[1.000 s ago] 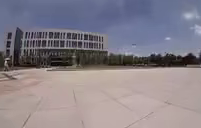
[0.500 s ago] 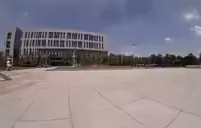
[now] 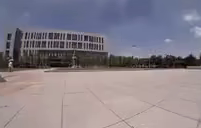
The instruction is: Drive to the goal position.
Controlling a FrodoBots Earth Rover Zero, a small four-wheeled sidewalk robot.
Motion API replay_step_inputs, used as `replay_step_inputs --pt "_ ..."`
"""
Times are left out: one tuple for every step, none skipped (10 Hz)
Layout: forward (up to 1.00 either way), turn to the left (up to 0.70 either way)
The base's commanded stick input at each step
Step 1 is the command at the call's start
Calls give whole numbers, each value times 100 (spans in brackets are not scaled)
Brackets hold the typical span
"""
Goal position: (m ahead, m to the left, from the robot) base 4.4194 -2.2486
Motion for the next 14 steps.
replay_step_inputs --pt "70 0" --pt "70 0" --pt "70 0" --pt "70 0" --pt "70 0" --pt "70 0" --pt "70 0" --pt "70 0" --pt "70 0" --pt "70 0" --pt "70 0" --pt "70 0" --pt "70 0" --pt "70 0"
